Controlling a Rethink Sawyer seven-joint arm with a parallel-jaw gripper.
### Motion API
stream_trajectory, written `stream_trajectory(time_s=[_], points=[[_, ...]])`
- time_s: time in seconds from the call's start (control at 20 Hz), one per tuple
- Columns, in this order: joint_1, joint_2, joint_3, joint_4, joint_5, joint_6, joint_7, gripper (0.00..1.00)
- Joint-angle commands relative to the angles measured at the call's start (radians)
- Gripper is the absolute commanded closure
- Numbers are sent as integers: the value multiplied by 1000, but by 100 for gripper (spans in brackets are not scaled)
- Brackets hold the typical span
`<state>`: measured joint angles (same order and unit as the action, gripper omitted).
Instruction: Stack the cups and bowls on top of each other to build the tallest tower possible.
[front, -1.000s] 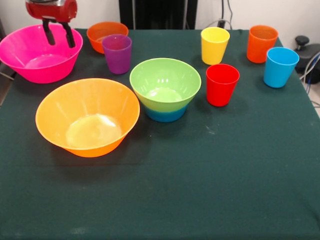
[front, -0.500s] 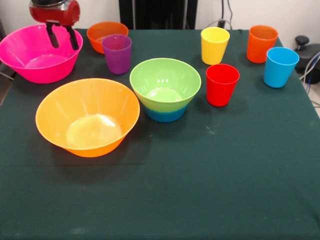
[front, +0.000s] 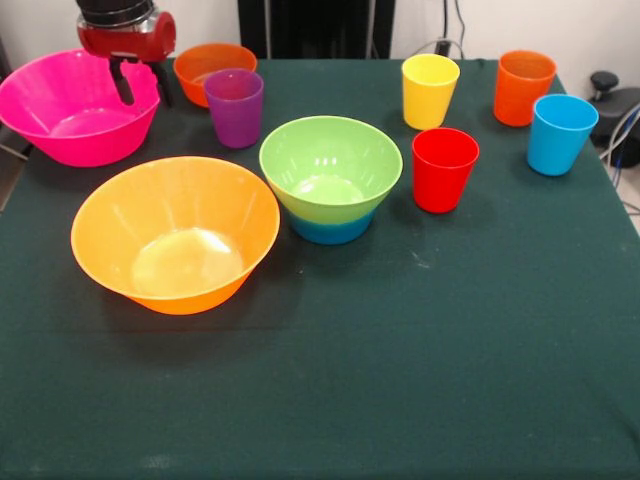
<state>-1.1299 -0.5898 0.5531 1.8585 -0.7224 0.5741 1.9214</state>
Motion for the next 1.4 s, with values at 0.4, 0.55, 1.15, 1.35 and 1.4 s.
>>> stream_trajectory(time_s=[0.4,0.55,1.15,1.35,1.4], points=[[43,140,9,-126,-124,-34,-178,0],[48,164,9,-149,-132,-32,-180,0],[39,169,20,-153,-151,-24,-179,0],[37,163,22,-147,-147,-20,-181,0],[37,161,22,-146,-148,-20,-182,0]])
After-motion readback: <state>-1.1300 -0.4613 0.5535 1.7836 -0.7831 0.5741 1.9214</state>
